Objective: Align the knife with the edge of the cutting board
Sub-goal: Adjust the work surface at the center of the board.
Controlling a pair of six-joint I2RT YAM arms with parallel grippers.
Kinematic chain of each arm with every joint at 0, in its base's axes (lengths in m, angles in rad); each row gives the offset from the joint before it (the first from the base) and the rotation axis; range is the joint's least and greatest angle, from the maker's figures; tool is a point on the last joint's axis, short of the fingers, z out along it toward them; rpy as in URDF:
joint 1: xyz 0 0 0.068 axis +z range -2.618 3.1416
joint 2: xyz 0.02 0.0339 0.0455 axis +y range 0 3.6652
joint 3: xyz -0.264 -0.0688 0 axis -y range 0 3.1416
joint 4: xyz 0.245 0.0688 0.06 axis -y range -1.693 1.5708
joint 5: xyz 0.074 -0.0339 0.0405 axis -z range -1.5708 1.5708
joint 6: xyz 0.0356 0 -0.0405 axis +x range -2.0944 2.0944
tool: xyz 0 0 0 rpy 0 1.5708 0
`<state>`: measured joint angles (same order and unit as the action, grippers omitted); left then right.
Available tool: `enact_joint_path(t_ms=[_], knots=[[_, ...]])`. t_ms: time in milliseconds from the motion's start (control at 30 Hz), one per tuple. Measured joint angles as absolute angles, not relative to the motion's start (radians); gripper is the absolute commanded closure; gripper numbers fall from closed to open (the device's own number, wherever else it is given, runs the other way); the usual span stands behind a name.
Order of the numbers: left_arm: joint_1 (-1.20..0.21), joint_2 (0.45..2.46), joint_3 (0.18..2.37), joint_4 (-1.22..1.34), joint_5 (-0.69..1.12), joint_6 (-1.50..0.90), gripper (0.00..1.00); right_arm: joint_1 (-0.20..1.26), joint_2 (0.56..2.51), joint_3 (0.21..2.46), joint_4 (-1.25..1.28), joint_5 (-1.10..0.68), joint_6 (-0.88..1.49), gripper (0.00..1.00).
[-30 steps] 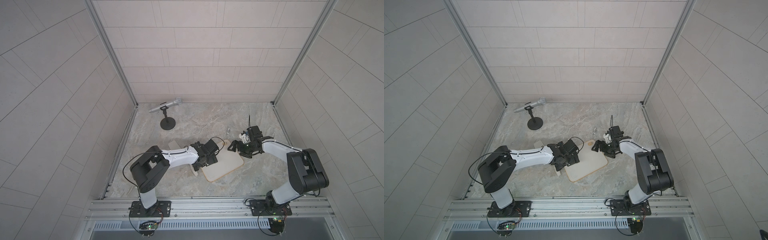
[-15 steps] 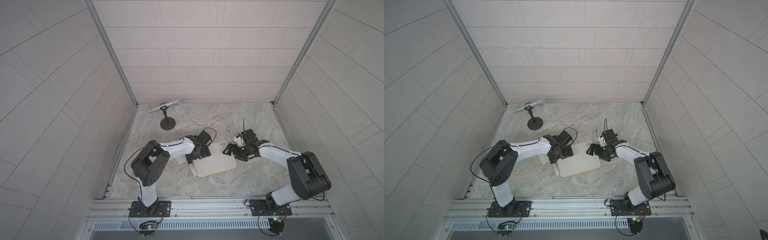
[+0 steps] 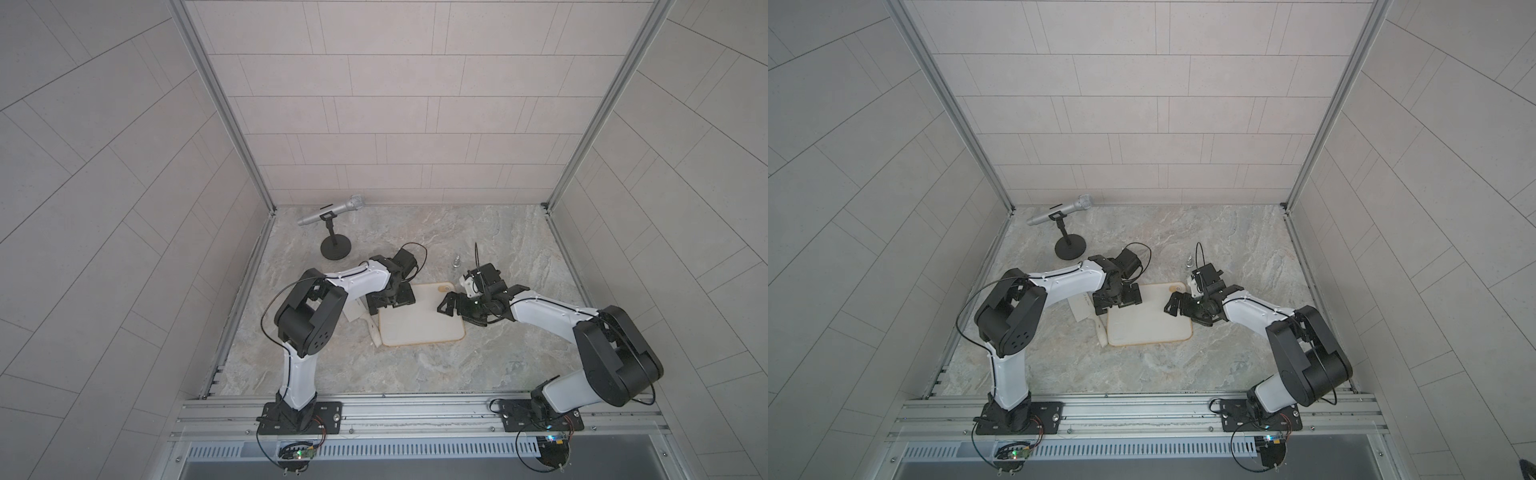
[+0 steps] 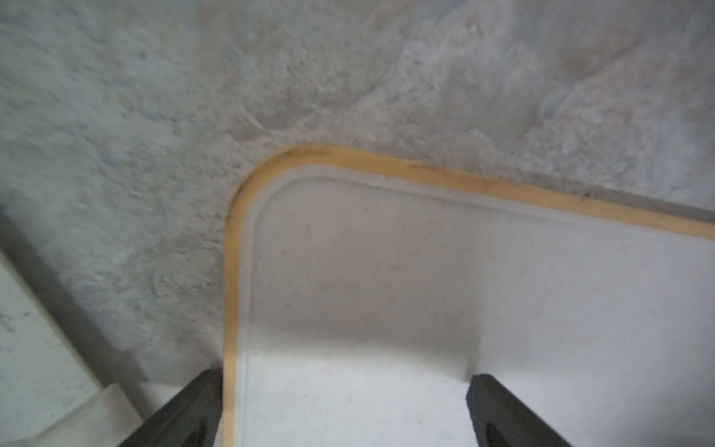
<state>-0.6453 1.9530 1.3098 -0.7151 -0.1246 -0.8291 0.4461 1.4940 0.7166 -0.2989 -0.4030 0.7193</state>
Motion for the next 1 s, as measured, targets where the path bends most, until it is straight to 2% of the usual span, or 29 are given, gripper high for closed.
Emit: enact_joint_path(t_ms=[400,1000], knots=[[-0.623,2.018,1.403,-0.761,-0.142,-0.76,0.0,0.495,1.495,0.706,-0.268,-0.338,0.766,0.0],[-0.617,2.017,1.4,-0.755,-0.138,-0.74,0.0,0.507,1.517,0.731,-0.288,-0.315,0.776,0.0]])
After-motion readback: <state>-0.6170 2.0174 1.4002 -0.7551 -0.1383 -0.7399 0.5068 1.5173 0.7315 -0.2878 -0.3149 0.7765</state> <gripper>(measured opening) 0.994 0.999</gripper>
